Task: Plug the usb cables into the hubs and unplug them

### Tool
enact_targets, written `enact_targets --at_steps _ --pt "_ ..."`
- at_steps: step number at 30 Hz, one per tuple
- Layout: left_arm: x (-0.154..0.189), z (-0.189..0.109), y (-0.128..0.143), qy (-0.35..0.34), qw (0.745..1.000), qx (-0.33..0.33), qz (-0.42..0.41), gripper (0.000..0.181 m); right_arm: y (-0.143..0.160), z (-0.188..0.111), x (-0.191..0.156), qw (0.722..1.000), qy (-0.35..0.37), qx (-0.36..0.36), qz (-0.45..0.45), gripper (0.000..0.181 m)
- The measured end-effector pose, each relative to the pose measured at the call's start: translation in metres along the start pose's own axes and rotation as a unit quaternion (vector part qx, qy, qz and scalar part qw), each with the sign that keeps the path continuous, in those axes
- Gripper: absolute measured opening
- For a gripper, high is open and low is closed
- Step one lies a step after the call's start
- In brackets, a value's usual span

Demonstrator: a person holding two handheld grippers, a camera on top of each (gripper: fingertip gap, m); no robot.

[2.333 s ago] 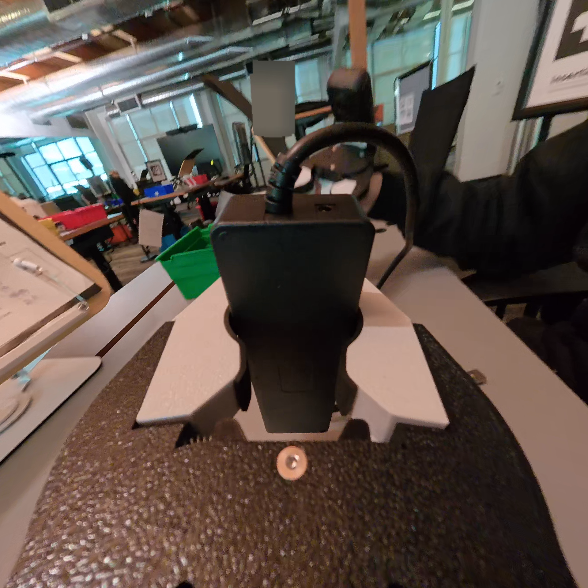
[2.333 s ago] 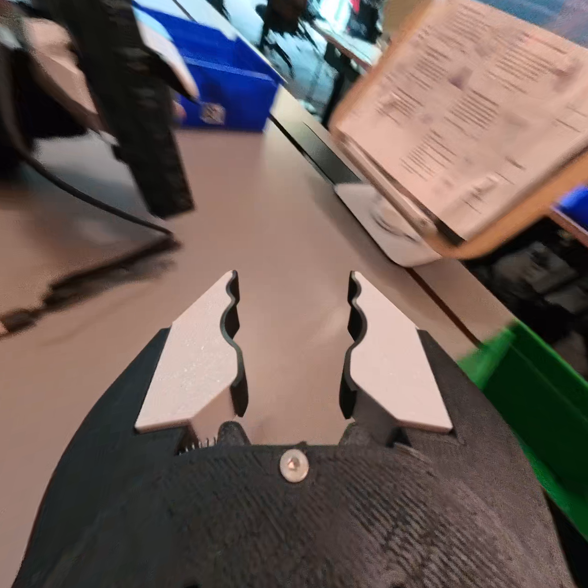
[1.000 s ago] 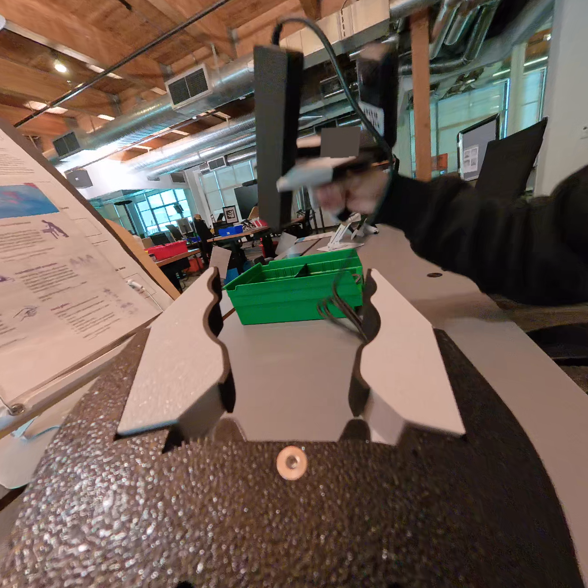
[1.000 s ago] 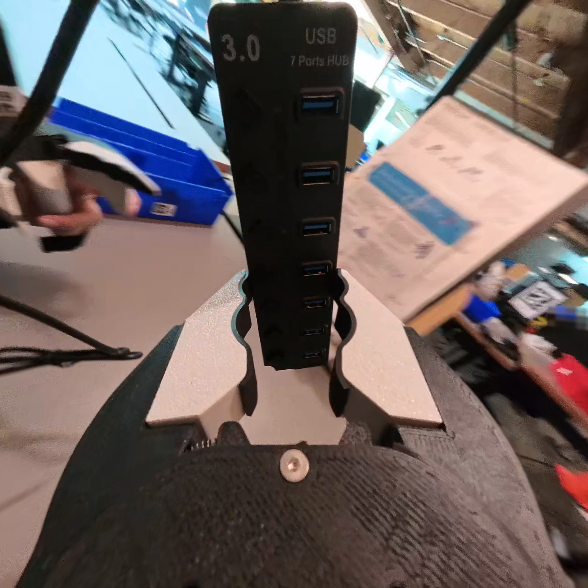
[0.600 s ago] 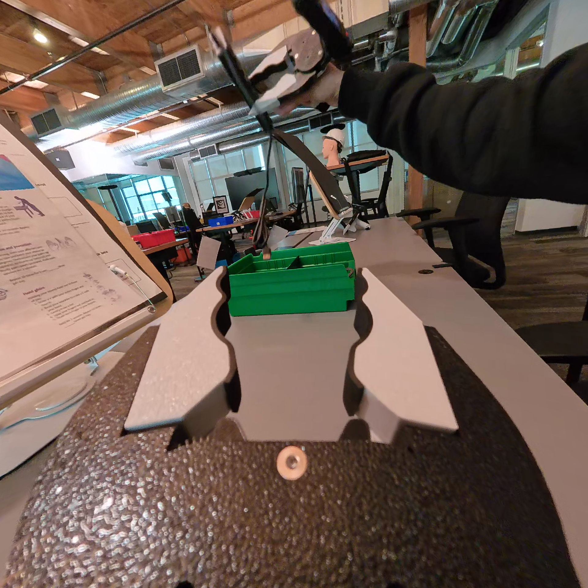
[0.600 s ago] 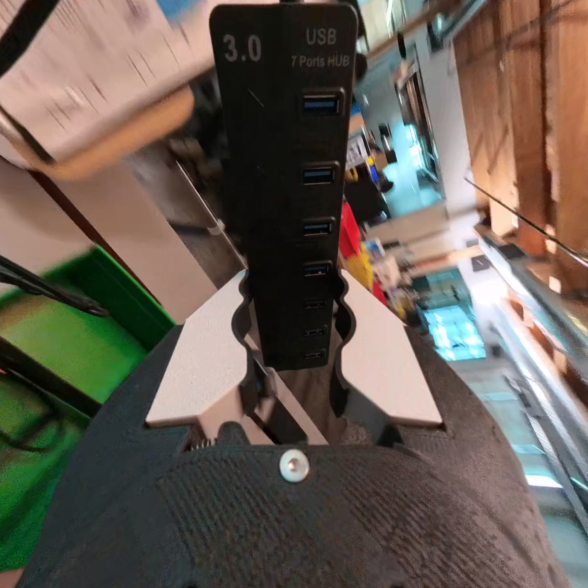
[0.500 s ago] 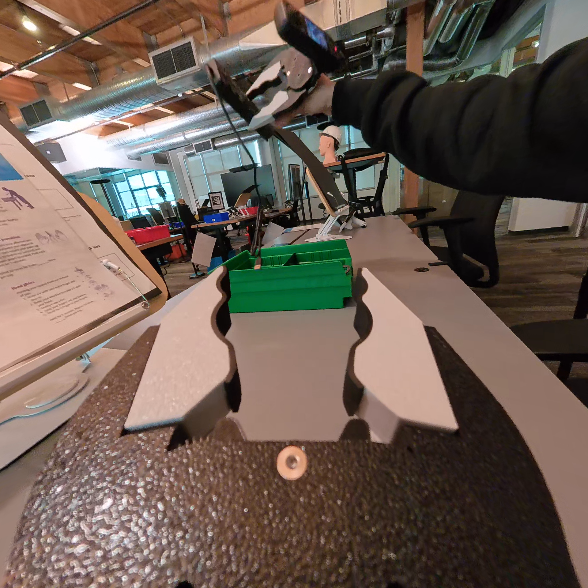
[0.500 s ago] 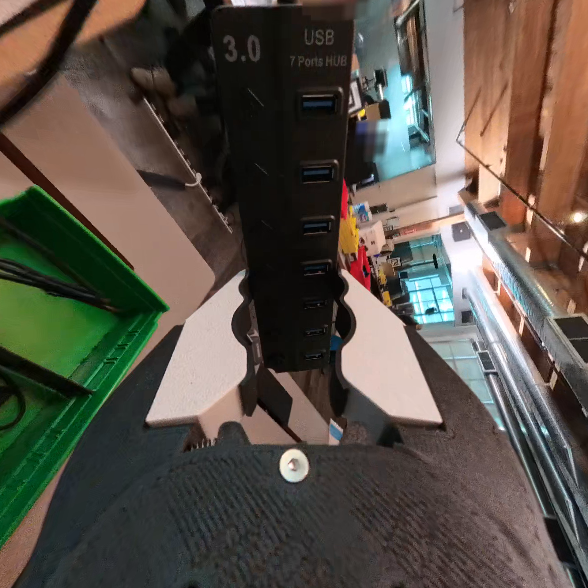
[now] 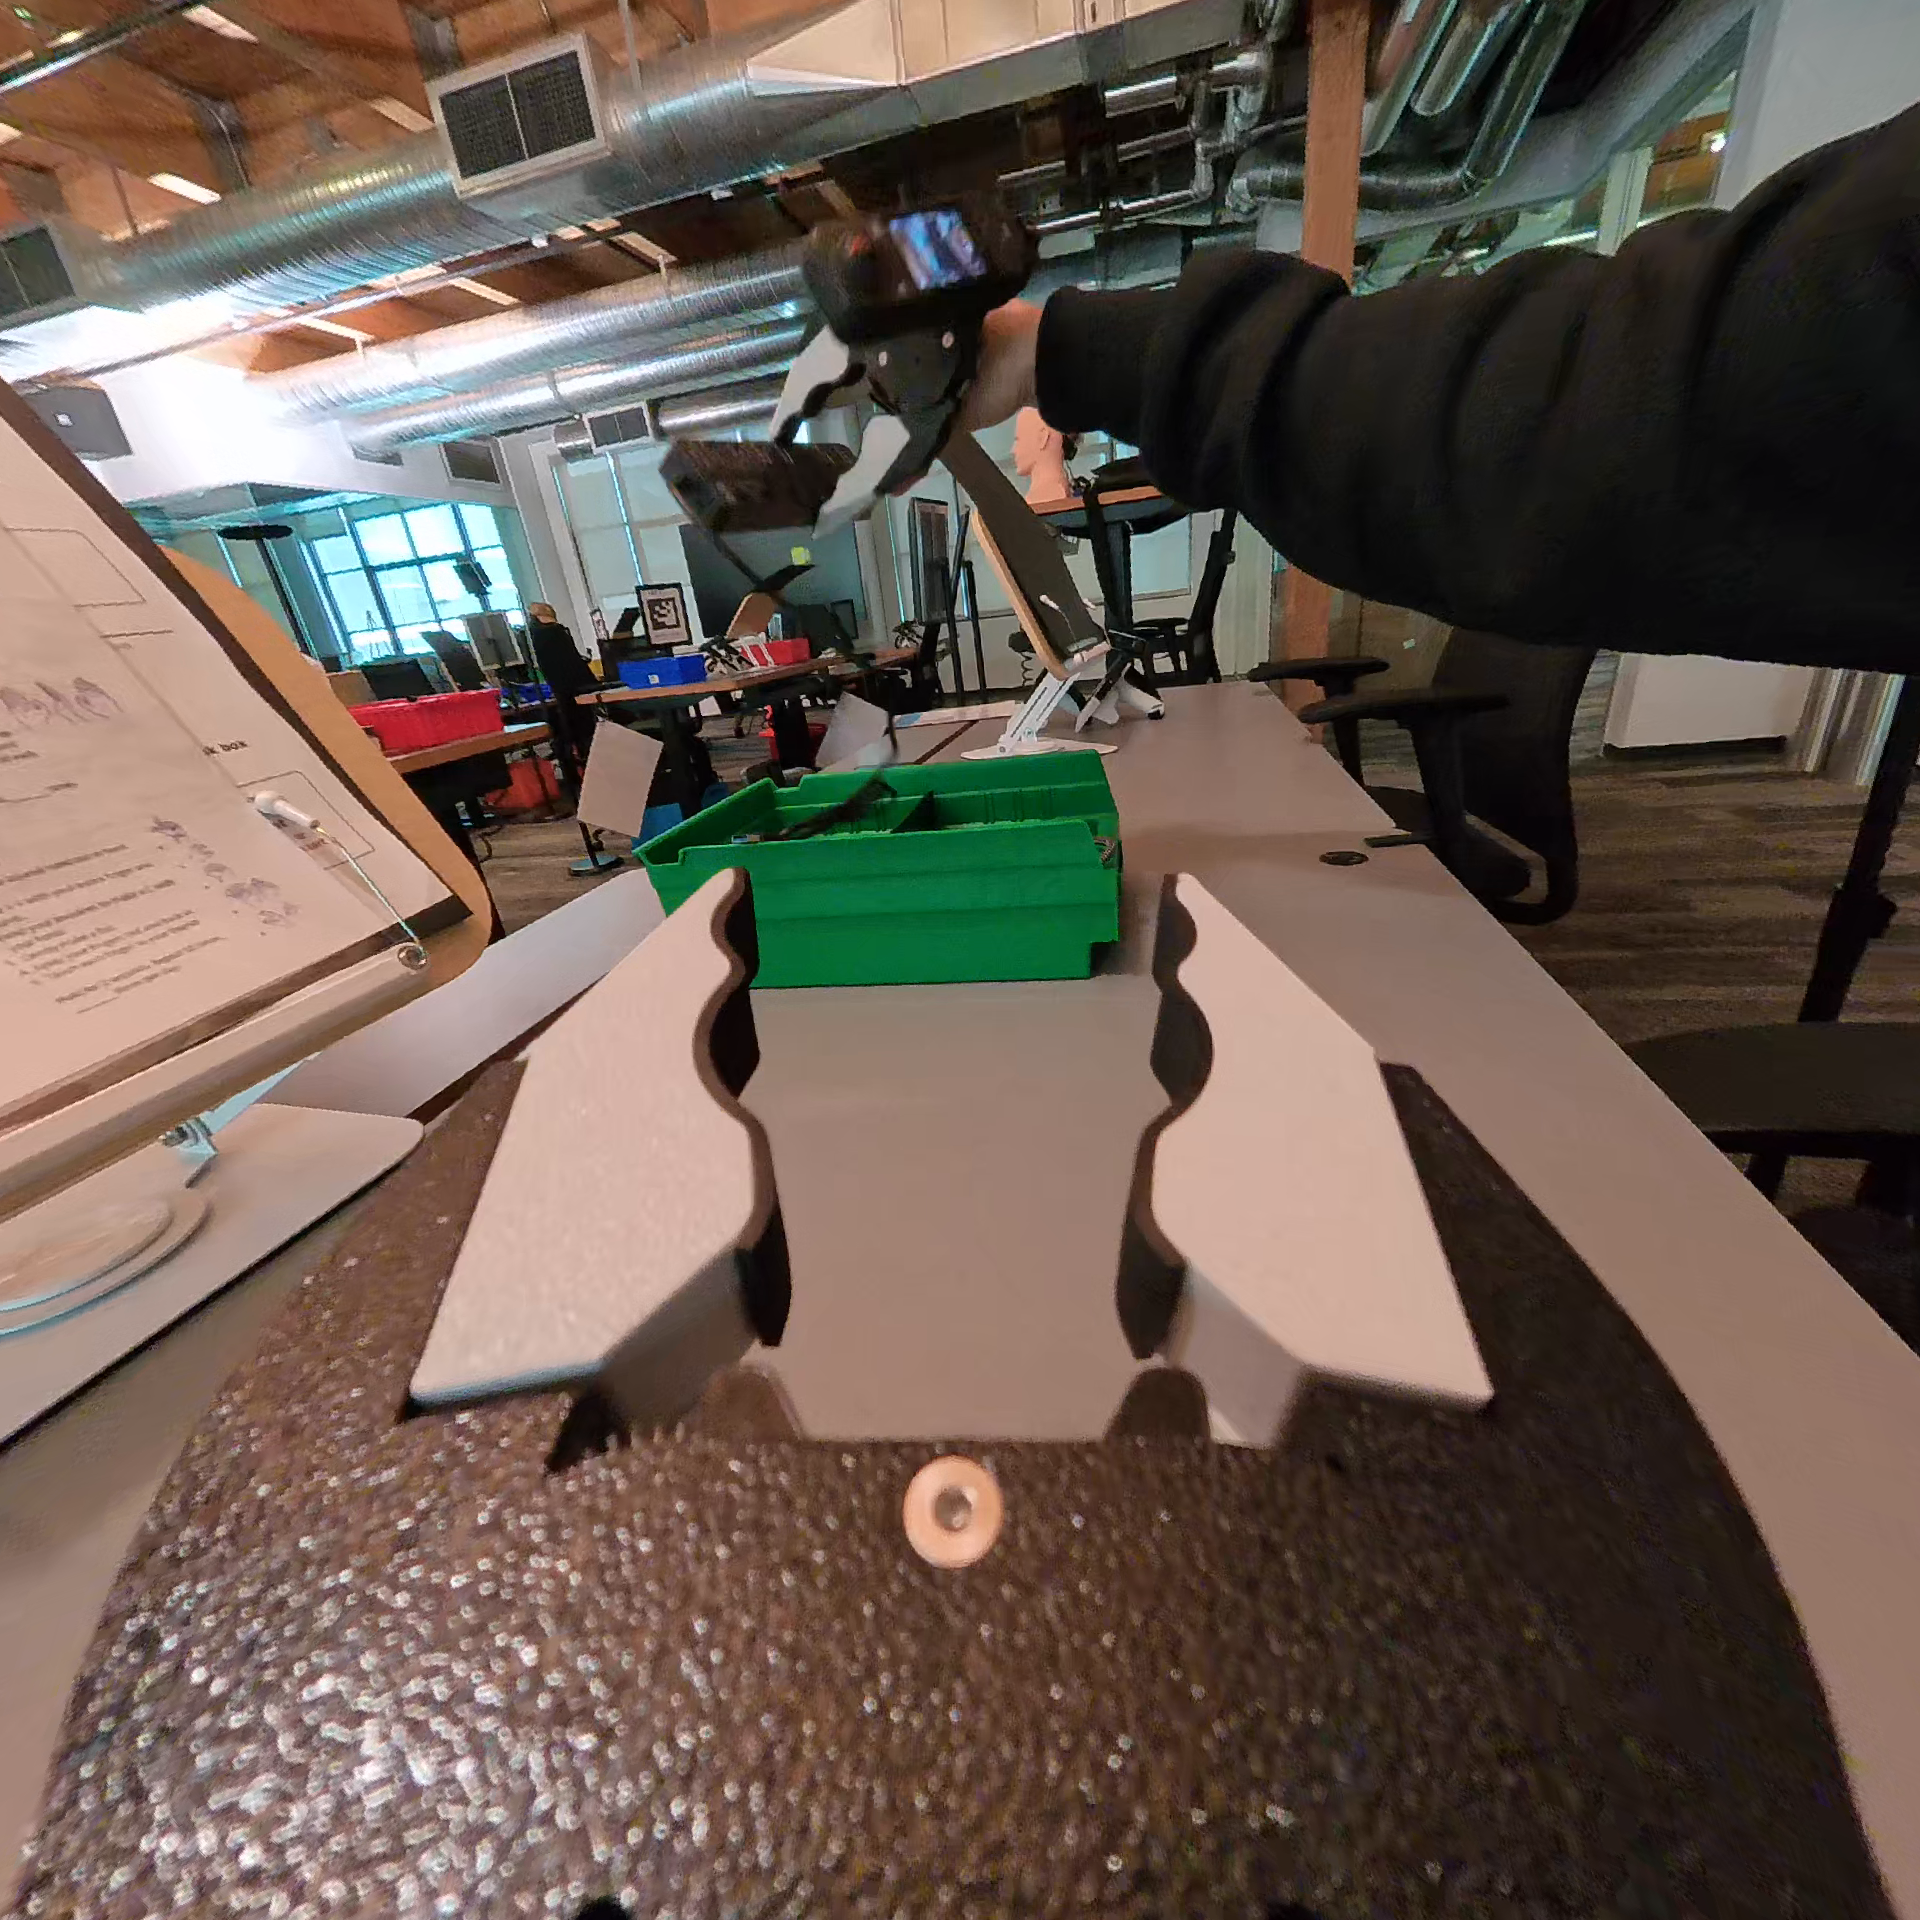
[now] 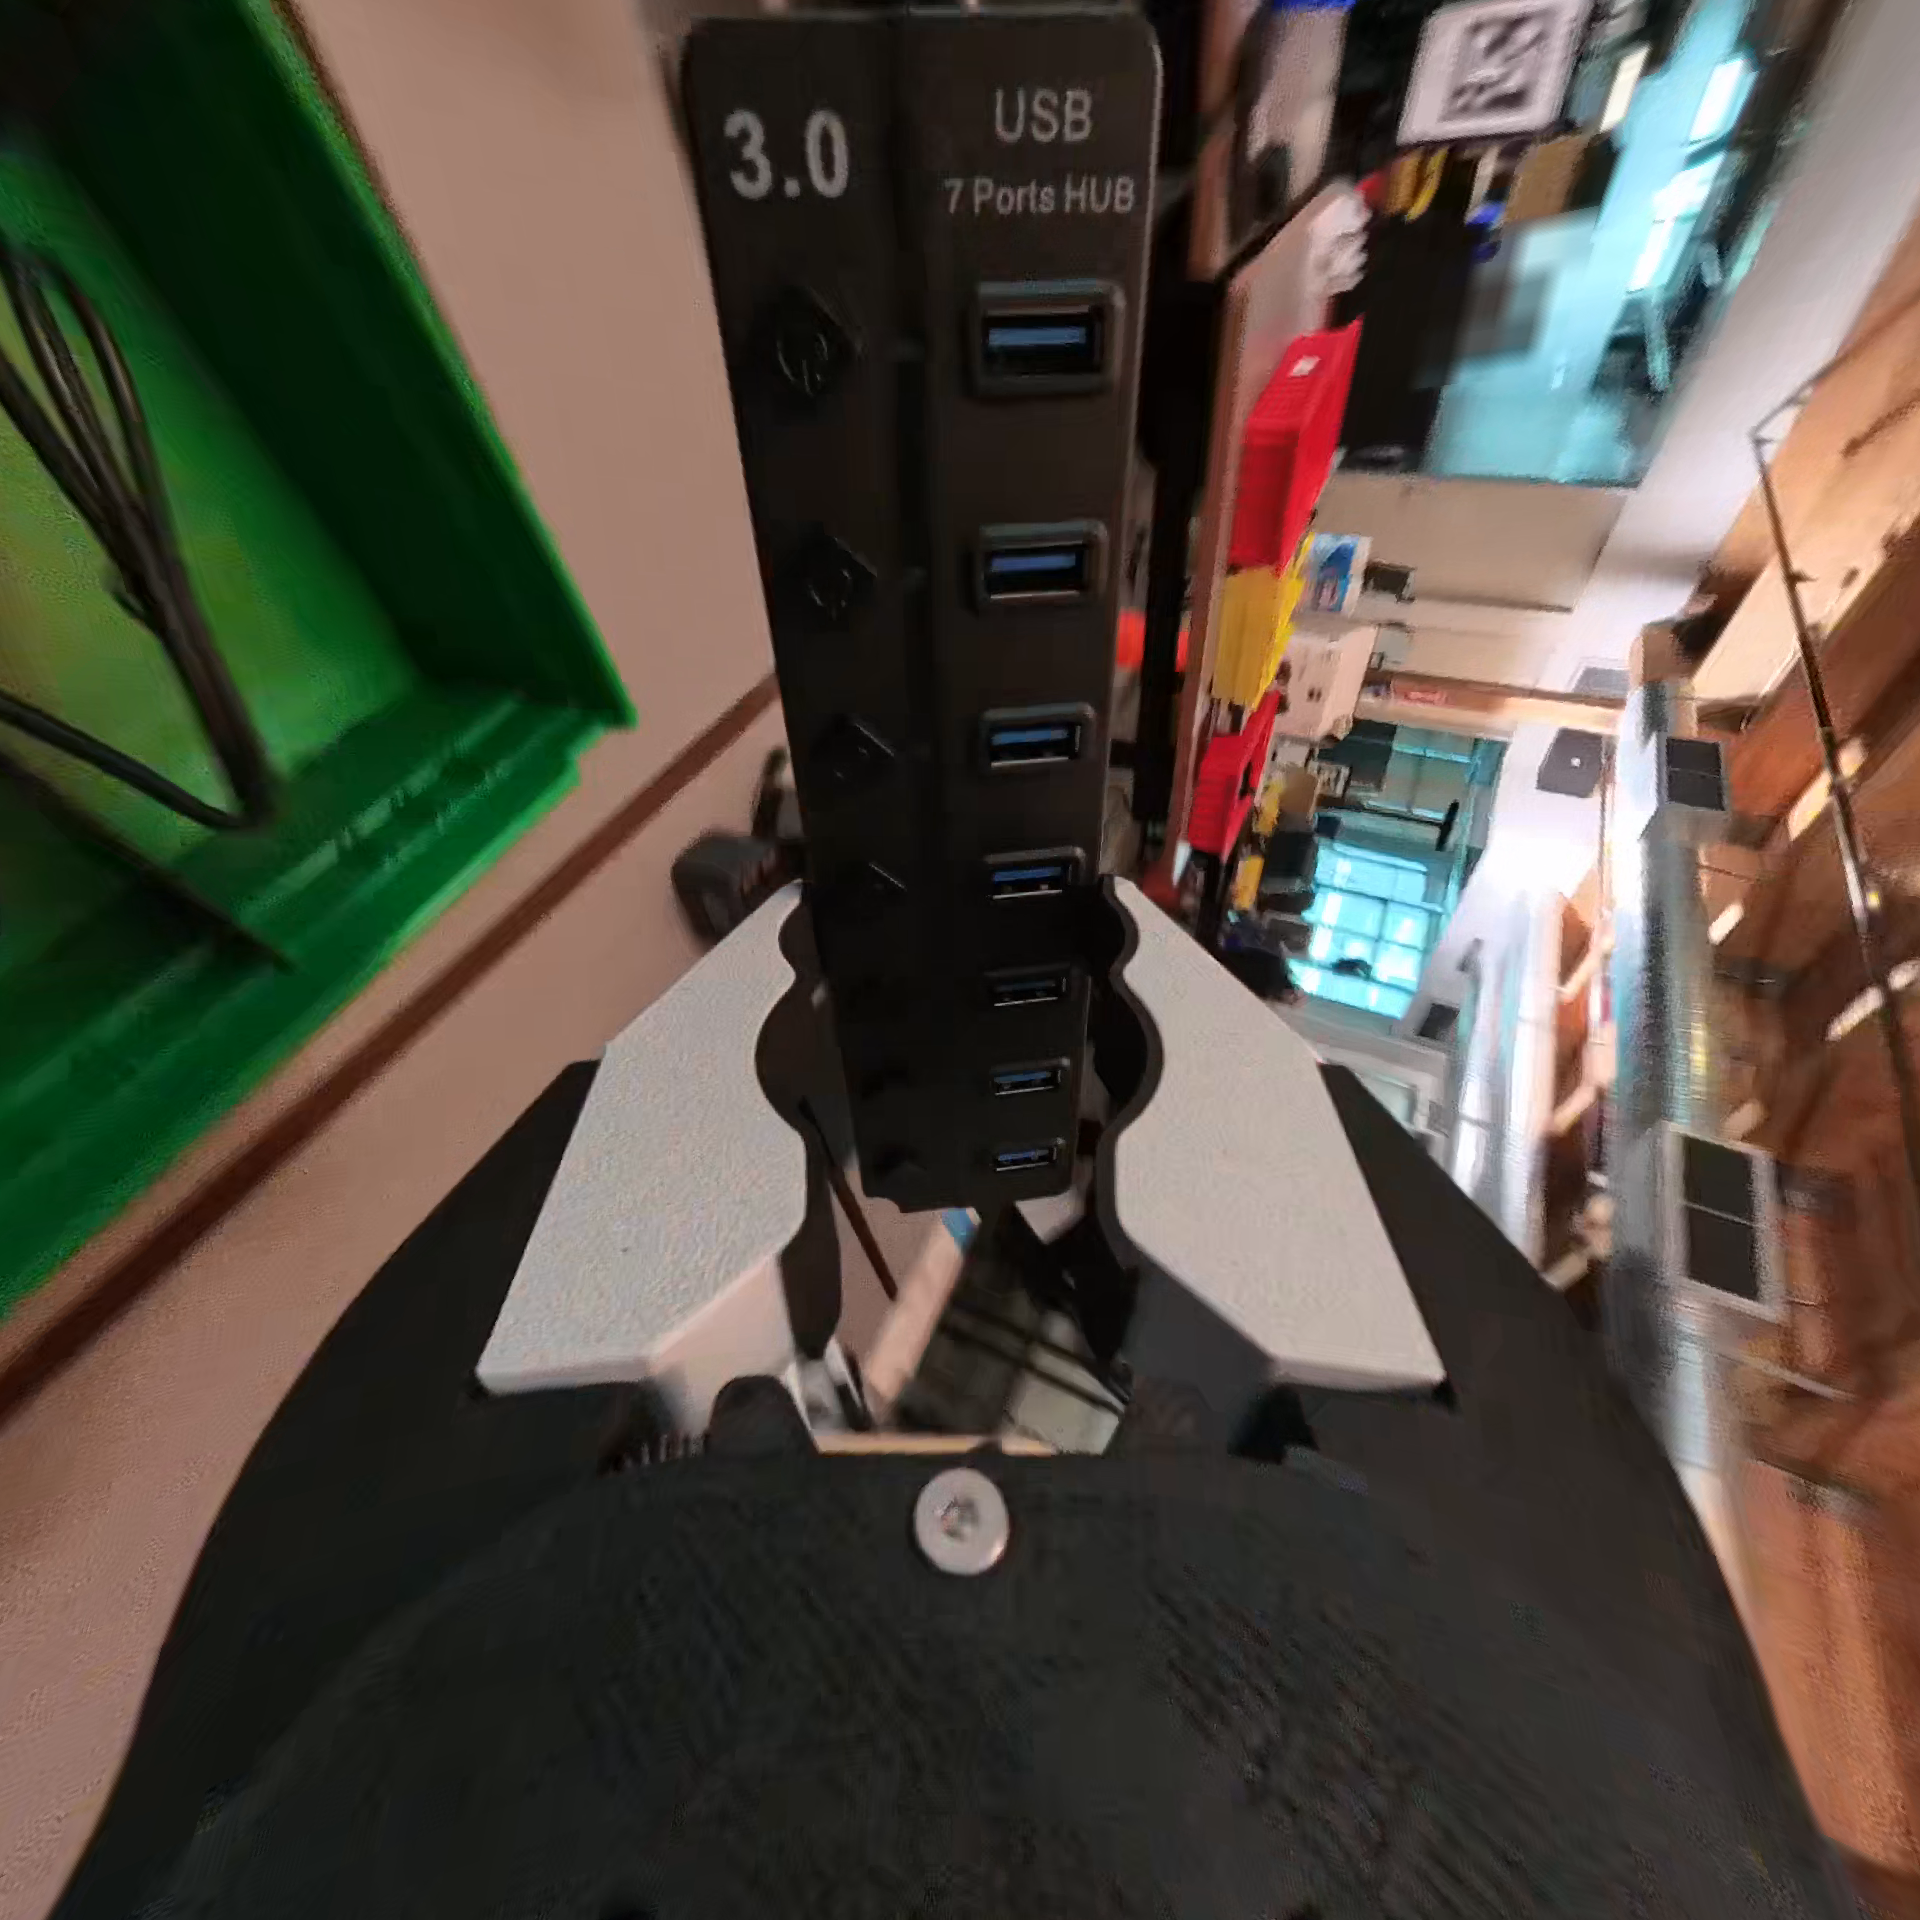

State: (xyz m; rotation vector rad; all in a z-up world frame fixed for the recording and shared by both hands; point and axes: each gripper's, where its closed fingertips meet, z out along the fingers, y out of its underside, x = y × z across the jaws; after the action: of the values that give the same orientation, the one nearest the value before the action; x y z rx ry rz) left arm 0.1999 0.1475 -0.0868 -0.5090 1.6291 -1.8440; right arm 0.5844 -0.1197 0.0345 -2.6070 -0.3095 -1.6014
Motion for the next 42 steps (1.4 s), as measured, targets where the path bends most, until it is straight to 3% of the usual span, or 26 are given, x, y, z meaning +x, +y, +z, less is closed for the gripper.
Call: enact_targets --at_steps 2,6,9,14,19,22,26,34,36,40,42 --pt "0.001 0.001 0.002 0.002 1.000 -0.002 -0.002 0.075 0.013 0.007 -0.005 0.996 0.006 -0.067 -0.056 0.051" --pt "0.001 0.001 0.002 0.004 1.000 -0.004 -0.006 0.075 0.019 0.014 -0.015 0.994 -0.007 -0.079 -0.076 0.051" --pt "0.001 0.001 0.004 0.008 1.000 -0.005 -0.013 0.075 0.035 0.015 -0.013 0.976 0.004 -0.161 -0.145 0.051" --pt "0.004 0.003 0.006 0.014 1.000 -0.011 -0.014 0.075 0.001 0.032 -0.053 0.981 -0.072 -0.102 -0.150 0.051" --pt "0.007 0.006 0.012 0.025 0.999 -0.018 -0.024 0.075 -0.033 0.061 -0.113 0.966 -0.163 -0.088 -0.183 0.051" --pt "0.008 0.007 0.018 0.028 0.999 -0.030 -0.021 0.075 -0.033 0.081 -0.138 0.962 -0.189 -0.118 -0.154 0.051" --pt "0.012 0.008 0.015 0.039 0.998 -0.028 -0.028 0.074 -0.029 0.099 -0.165 0.961 -0.233 -0.106 -0.100 0.051" --pt "0.018 0.010 0.023 0.058 0.997 -0.045 -0.039 0.074 -0.004 0.119 -0.181 0.943 -0.228 -0.189 -0.153 0.050" --pt "0.019 0.010 0.024 0.059 0.997 -0.047 -0.036 0.074 -0.009 0.124 -0.179 0.951 -0.209 -0.167 -0.153 0.054" --pt "0.016 0.009 0.022 0.053 0.997 -0.042 -0.039 0.074 -0.016 0.116 -0.133 0.974 -0.124 -0.145 -0.121 0.064" --pt "0.015 0.009 0.022 0.052 0.997 -0.042 -0.041 0.074 -0.025 0.099 -0.113 0.985 -0.108 -0.119 -0.058 0.066"
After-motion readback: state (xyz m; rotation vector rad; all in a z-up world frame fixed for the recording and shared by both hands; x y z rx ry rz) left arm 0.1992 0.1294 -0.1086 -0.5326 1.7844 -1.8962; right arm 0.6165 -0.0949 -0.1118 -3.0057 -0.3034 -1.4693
